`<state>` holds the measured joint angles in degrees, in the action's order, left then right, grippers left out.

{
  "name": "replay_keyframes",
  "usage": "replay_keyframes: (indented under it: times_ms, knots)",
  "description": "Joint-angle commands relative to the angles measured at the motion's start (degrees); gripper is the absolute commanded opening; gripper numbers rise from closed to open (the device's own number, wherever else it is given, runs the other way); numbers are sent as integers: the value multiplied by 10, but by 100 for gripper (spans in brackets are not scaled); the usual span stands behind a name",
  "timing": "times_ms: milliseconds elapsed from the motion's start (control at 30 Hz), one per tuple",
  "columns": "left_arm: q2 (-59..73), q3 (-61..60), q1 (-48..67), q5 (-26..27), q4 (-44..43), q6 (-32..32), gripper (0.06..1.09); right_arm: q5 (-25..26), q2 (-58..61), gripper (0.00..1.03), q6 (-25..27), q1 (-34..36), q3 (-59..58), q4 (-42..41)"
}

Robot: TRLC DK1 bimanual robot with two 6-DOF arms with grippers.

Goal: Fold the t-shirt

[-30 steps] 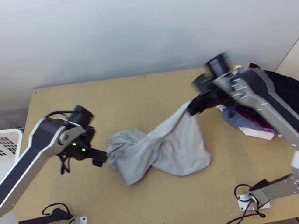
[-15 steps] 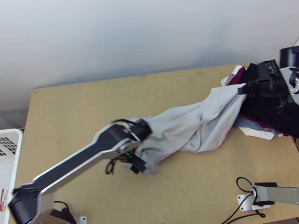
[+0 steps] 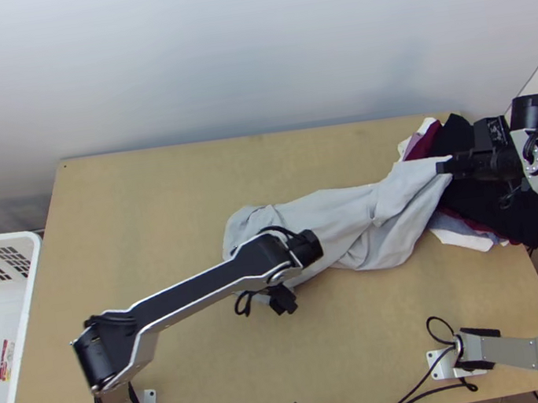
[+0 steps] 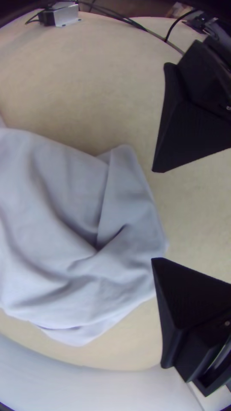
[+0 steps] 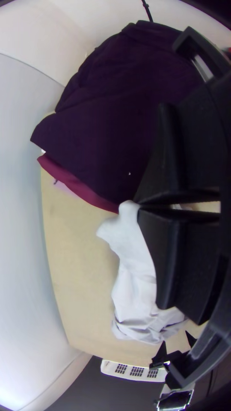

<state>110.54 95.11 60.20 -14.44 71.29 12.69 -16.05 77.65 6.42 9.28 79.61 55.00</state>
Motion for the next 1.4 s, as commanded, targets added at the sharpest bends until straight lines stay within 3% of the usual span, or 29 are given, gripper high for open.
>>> replay_keyframes:
  times_ms: [0,267,500,600,833,967,1200,1367]
  knots:
    - [54,11,5,-22,-14,6,98,0,-3,3,-3,-3,-7,-3]
    - [57,-13,-6,-32,-48,8,84,0,-13,3,2,-3,-15,-3]
    - [59,-9,-16,-32,-71,2,37,0,-13,3,2,-8,-7,-3]
    - [47,-9,-27,-30,-77,-8,9,1,-13,3,3,-7,-7,-3]
    - [-81,-68,-117,20,-100,-41,10,1,-17,3,2,-4,-3,3]
    - [-183,-77,-209,42,-83,-93,10,0,-20,3,2,-25,20,41]
    - [-290,-21,-417,87,-18,-207,10,0,-45,3,-5,-106,47,92]
    - [-306,47,-566,143,12,-241,10,0,-43,3,-35,-154,92,114]
